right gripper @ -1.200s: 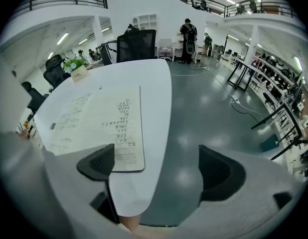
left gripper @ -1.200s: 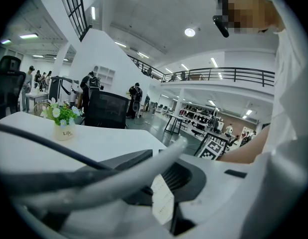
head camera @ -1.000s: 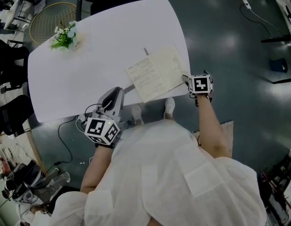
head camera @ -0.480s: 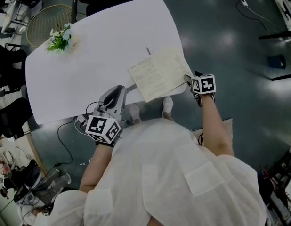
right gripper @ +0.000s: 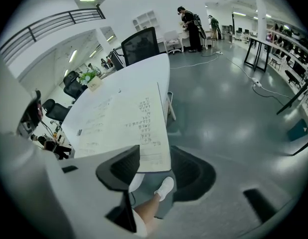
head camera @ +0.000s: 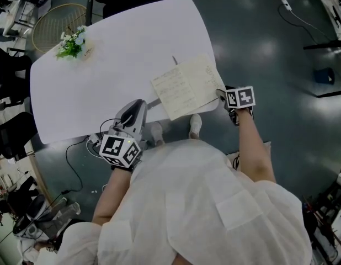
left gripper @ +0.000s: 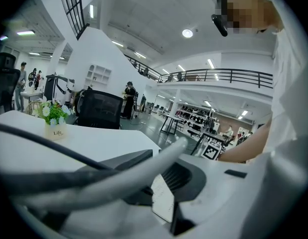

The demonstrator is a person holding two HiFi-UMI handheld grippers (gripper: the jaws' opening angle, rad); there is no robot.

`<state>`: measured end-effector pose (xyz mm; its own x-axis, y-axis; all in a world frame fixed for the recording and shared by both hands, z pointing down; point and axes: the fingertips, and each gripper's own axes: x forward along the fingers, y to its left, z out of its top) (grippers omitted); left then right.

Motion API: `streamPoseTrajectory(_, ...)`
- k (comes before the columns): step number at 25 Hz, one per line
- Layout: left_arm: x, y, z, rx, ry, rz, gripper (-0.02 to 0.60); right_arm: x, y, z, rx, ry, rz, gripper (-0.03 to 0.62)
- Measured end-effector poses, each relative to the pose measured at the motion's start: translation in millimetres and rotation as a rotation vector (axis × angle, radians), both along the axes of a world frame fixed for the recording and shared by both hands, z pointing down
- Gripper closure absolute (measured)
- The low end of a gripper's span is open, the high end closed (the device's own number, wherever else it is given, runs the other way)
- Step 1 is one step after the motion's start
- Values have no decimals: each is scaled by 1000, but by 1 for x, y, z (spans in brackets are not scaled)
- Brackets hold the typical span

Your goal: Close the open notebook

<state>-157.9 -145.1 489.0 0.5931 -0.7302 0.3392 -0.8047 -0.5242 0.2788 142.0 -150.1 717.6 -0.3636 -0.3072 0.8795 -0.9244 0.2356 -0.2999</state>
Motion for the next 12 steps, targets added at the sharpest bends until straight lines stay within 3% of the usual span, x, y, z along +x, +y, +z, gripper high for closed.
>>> streamPoseTrajectory(12, -5, -6, -5, 17, 14, -5, 555, 3, -3, -16, 42, 105, -29, 428)
